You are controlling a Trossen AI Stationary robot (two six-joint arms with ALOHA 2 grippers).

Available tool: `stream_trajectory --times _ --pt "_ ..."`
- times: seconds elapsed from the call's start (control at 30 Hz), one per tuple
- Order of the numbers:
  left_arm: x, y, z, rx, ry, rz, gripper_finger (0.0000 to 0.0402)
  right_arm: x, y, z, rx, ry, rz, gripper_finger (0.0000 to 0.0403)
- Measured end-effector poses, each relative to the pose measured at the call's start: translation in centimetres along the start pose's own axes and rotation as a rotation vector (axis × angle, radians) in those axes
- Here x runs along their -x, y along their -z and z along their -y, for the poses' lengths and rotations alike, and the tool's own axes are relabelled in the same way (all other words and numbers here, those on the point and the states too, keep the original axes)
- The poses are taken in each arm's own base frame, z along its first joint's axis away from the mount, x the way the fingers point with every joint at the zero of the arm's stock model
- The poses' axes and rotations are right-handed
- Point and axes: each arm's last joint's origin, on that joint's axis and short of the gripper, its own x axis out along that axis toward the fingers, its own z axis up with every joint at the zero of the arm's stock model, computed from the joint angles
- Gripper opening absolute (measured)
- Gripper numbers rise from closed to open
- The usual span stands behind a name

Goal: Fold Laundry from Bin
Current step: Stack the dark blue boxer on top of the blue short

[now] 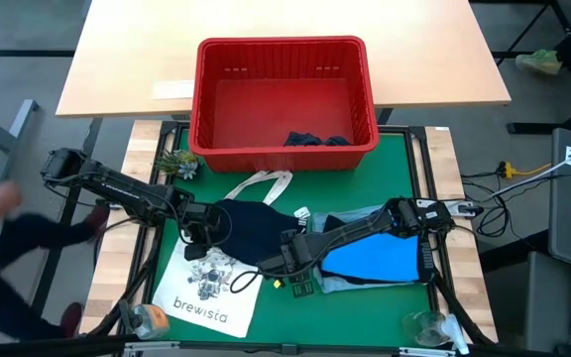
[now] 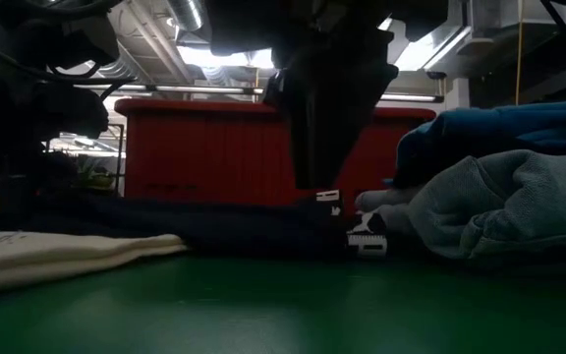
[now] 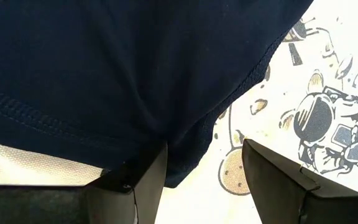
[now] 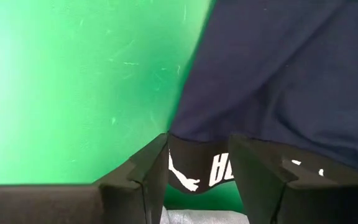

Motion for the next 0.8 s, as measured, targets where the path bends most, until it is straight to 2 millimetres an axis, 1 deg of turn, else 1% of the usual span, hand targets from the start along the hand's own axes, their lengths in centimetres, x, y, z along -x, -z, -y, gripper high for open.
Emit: stream_trajectory --times 0.17,0.6,0.8 --pt "0.0 0.0 0.0 0.000 0.000 0.000 0.0201 -0.3 0.2 0.0 -0.060 0.005 -0.011 0.0168" --pt "0.0 -0.1 0.0 -0.002 0.002 0.006 0.0201 -3.1 1.7 0.1 -0.105 0.016 -0.116 0.0168" --pt "0.0 -0.1 0.1 -0.003 0.005 0.012 0.0201 -4.5 1.8 0.1 -0.109 0.011 -0.074 0.0168"
